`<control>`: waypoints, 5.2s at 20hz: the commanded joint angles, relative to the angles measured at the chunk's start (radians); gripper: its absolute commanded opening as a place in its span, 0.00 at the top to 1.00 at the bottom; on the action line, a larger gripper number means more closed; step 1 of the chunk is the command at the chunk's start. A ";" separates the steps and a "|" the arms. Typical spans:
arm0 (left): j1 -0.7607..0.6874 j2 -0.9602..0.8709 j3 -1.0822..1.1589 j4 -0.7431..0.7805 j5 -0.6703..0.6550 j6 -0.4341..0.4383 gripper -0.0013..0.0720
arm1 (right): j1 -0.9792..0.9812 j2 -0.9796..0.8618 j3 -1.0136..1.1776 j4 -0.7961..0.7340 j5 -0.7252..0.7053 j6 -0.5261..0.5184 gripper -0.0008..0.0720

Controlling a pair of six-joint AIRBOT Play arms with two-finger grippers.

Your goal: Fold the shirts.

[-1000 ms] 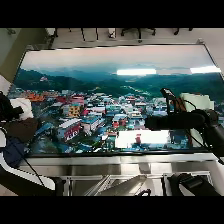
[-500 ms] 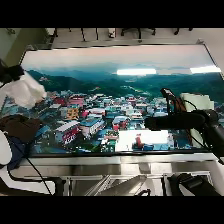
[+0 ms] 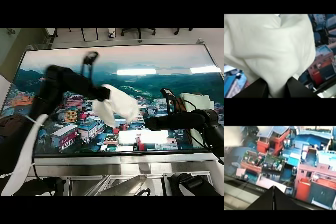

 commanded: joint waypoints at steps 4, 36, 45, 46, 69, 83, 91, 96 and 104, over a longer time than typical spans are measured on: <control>-0.144 -0.076 -0.069 -0.100 -0.123 -0.083 0.05 | -0.019 0.001 0.025 0.039 -0.049 -0.015 0.95; 0.188 -0.393 -0.230 -0.417 -0.302 0.061 0.83 | -0.344 -0.798 0.359 0.219 0.111 -0.257 0.69; 0.269 -0.139 0.056 -0.414 -0.243 0.059 0.95 | -0.366 -0.688 0.681 0.310 -0.013 -0.326 0.96; 0.282 -0.087 0.135 -0.414 -0.225 0.070 0.95 | -0.373 -0.644 0.766 0.310 -0.039 -0.325 0.96; 0.643 0.313 0.146 -0.388 -0.175 0.274 0.95 | -0.438 -0.223 1.012 0.014 -0.055 -0.316 0.96; 0.514 -0.566 0.455 -0.391 -0.362 0.275 0.56 | -0.437 -0.919 0.777 0.077 0.270 -0.220 0.72; 0.768 -0.322 0.274 -0.388 0.019 0.271 0.04 | -0.658 -0.822 0.849 0.033 -0.203 -0.229 0.30; 0.850 -0.248 -0.085 -0.394 0.138 0.279 0.04 | -0.666 -0.805 0.634 0.033 -0.354 -0.274 0.32; 0.752 -0.236 -0.461 -0.410 0.119 0.388 0.04 | -0.688 -0.702 0.362 0.013 -0.339 -0.334 0.39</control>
